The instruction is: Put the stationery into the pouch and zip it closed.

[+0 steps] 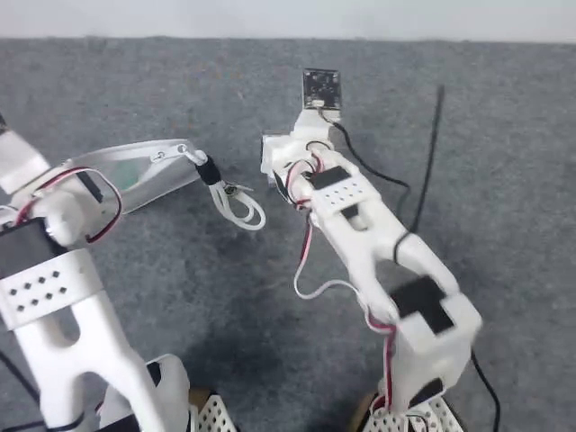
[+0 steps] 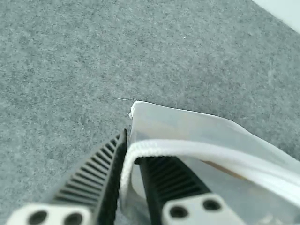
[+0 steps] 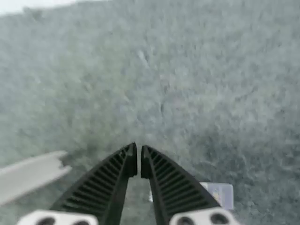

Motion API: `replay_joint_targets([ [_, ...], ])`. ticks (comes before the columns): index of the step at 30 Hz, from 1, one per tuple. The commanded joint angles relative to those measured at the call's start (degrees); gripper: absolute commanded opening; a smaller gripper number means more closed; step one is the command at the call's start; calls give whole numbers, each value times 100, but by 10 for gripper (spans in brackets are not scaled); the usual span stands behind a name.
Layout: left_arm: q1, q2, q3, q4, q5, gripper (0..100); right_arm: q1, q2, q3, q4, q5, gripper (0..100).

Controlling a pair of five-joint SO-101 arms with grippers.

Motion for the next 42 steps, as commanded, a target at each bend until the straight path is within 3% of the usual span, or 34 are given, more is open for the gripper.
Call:
replay_joint_targets([
  [1, -70, -18, -48, -167, 105, 11, 75, 365, -738, 4, -62, 15],
  [8, -70, -9, -48, -167, 105, 11, 110, 1165, -1284, 154, 26, 13],
  [10, -70, -9, -48, -167, 105, 11, 110, 1165, -1345, 505, 404, 13],
  [31, -79, -9, -48, -185, 105, 11, -347, 1165, -3596, 6264, 2462, 13],
  [35, -79, -9, -48, -185, 105, 11, -286, 1174, -4000, 6255, 2066, 16],
  [39, -79, 0, -48, -185, 105, 11, -198, 1182, -4018, 5455, 1152, 17],
  [42, -79, 0, -48, -193, 105, 11, -180, 1288, -4009, 4725, 862, 17],
])
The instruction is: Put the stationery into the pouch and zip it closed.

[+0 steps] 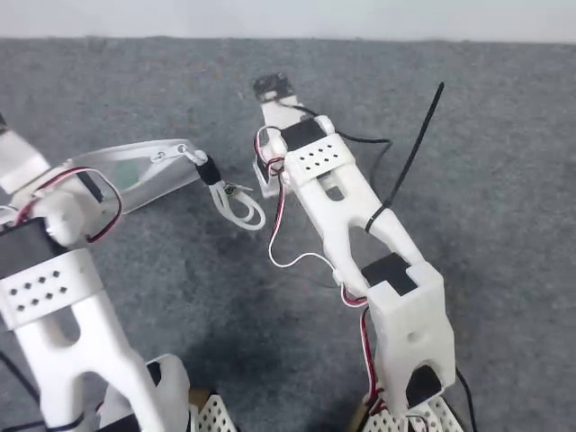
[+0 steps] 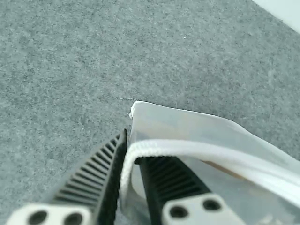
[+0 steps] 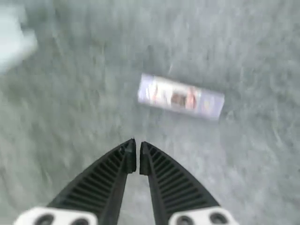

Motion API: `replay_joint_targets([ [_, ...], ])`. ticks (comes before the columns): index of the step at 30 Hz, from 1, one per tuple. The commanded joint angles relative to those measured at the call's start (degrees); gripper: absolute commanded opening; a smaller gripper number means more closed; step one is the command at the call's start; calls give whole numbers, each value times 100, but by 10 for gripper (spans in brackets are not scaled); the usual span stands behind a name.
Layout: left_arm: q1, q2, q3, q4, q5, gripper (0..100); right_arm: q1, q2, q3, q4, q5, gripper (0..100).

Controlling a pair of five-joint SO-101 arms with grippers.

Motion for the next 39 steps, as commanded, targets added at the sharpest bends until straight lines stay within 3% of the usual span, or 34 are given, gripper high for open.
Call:
replay_joint_targets([
  [1, -79, 0, -48, -193, 105, 11, 92, 48, -352, -813, -246, 17],
  [12, -79, 0, -40, -193, 105, 11, 224, 1332, -352, -3116, -158, 15],
  [17, -79, -35, 22, -246, 105, 11, 382, 1622, -352, -3424, -158, 13],
  [26, -88, -35, 101, -273, 105, 11, 347, 1631, -387, -2141, -158, 14],
  [39, -299, -18, 110, -352, 114, 11, 303, 1402, -1503, 936, -158, 16],
])
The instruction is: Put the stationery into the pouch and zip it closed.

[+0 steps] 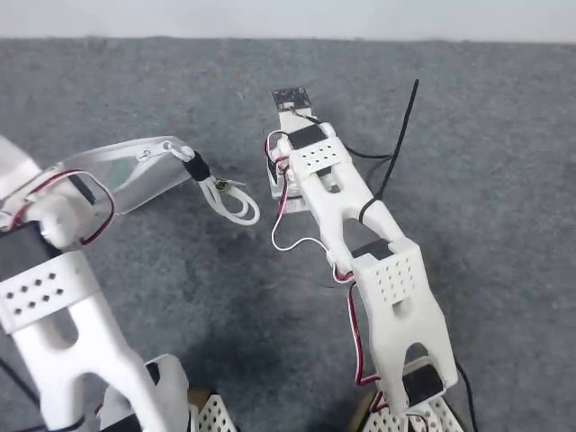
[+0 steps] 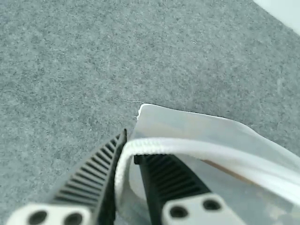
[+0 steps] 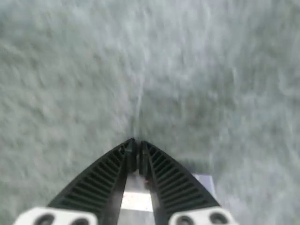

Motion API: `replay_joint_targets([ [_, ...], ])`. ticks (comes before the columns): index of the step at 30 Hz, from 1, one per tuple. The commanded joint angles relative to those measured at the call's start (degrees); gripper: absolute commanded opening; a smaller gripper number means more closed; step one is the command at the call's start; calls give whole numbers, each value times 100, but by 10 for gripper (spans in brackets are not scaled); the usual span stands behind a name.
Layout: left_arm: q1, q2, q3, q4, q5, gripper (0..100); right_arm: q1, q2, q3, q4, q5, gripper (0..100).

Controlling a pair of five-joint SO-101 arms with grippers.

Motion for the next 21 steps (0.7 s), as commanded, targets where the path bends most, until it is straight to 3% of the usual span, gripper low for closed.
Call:
replay_joint_targets([
  [1, -62, -9, -31, -202, 114, 11, -40, -374, -448, 716, 0, 16],
  [5, -62, -9, -31, -202, 114, 11, -57, -435, -615, 1473, 53, 14],
  [11, -62, -9, -31, -202, 114, 11, -180, -435, -1521, 2818, 1284, 13],
  [21, -62, -18, -31, -202, 114, 11, -180, -1288, -695, 2791, 2356, 13],
])
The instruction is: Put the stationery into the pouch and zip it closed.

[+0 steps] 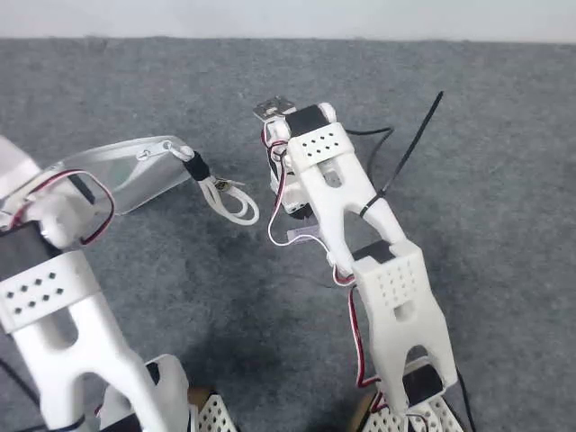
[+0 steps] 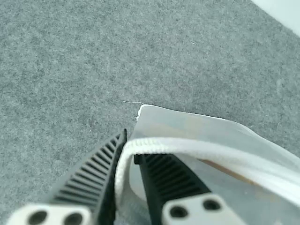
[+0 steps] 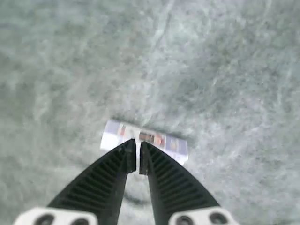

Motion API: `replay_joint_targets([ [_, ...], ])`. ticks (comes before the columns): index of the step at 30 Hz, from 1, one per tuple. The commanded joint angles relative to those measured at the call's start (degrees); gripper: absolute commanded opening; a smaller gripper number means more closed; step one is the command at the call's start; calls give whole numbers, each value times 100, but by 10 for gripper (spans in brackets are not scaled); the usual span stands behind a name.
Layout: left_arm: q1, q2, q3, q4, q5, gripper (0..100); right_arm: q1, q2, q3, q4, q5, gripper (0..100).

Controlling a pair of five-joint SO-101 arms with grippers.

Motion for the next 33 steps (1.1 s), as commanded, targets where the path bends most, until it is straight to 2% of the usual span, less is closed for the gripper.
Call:
replay_joint_targets([
  [1, -62, -18, -31, -185, 114, 11, -110, -1112, 413, 268, 527, 13],
  [7, -62, -9, -31, -185, 114, 11, -259, -1947, 1363, 215, 1363, 50],
  [13, -62, 0, -31, -193, 114, 12, -549, -1842, 1943, 207, 1670, 337],
  [16, -62, 0, -31, -193, 114, 12, -541, -1648, 1969, 207, 1916, 395],
  [20, -62, 0, -31, -193, 114, 12, -558, -1288, 1969, 75, 2479, 396],
  [25, -62, 0, -31, -193, 114, 12, -505, -769, 1969, -400, 2532, 389],
  [28, -62, 0, -31, -193, 114, 12, -470, -567, 1960, -497, 2532, 310],
  [33, -62, 0, -31, -193, 114, 12, -462, -488, 1960, -831, 2532, 115],
])
